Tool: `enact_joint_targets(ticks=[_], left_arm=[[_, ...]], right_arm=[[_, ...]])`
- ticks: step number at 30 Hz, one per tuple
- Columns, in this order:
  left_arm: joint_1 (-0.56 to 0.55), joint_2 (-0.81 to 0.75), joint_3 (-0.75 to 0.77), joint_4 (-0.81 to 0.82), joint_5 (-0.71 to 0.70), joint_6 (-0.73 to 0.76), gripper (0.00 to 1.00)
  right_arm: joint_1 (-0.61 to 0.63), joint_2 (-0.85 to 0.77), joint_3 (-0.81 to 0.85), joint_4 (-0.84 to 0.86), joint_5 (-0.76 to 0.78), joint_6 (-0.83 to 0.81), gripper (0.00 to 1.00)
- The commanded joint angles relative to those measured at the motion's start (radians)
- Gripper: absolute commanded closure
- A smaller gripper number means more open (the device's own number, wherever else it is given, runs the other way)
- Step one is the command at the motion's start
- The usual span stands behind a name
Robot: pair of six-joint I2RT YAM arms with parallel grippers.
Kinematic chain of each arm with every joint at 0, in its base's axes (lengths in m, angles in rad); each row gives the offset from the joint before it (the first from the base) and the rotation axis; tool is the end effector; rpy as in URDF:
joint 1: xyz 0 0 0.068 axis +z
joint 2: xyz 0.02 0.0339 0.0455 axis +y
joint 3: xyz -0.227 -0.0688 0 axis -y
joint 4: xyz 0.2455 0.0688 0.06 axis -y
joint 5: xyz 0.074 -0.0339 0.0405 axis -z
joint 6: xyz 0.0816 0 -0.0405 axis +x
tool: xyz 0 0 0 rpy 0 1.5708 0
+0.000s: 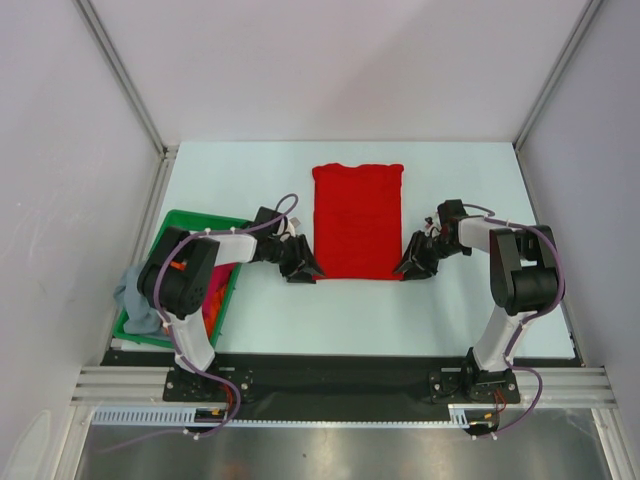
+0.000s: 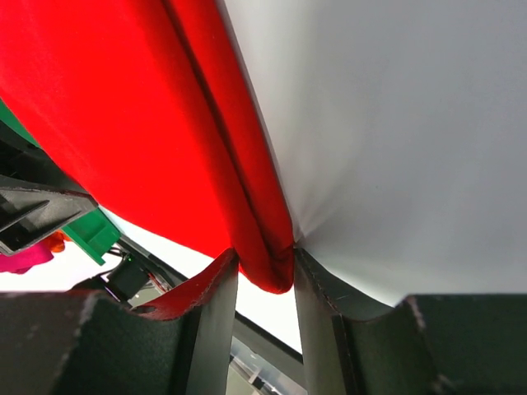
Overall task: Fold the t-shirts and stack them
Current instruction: Fold the tshirt
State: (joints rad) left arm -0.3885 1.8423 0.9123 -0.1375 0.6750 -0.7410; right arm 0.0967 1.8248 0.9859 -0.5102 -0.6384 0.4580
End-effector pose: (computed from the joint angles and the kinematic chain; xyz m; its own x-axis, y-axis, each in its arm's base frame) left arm 0.2973 -0.1768 0.0506 -0.9861 -0.1658 0.0137 -0.1233 0.6728 -0.7295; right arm 0.3102 0.0789 0.0546 -0.9628 0.2633 0.0598 0.2428 0.7472 0.6186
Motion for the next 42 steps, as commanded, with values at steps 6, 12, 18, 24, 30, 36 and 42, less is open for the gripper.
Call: enact_joint_targets(ticks=[6, 12, 18, 24, 30, 36, 42], left_arm=[[0.02, 0.032, -0.01, -0.011, -0.091, 0.015, 0.55], [0.03, 0.061, 0.0, 0.001, -0.061, 0.02, 0.62], [0.028, 0.066, 0.022, 0.001, -0.055, 0.032, 0.73], [0.027, 0.052, 0.027, -0.02, -0.074, 0.06, 1.0], [-0.013, -0.078, -0.077, -0.051, -0.114, 0.084, 1.0], [-0.068, -0.277, -0.284, -0.048, -0.14, 0.06, 1.0], [-0.121, -0.616, -0.459, -0.138, -0.192, -0.013, 1.0]], right_arm=[[0.005, 0.028, -0.015, 0.029, 0.048, -0.004, 0.64], [0.005, 0.024, -0.015, 0.024, 0.056, 0.001, 0.67], [0.017, 0.022, -0.007, 0.016, 0.059, -0.004, 0.78], [0.046, 0.019, 0.017, -0.022, 0.108, -0.024, 1.0], [0.112, -0.061, -0.007, -0.068, 0.167, -0.021, 1.0], [0.208, -0.276, -0.153, -0.102, 0.195, 0.025, 1.0], [0.268, -0.556, -0.312, -0.207, 0.227, 0.083, 1.0]])
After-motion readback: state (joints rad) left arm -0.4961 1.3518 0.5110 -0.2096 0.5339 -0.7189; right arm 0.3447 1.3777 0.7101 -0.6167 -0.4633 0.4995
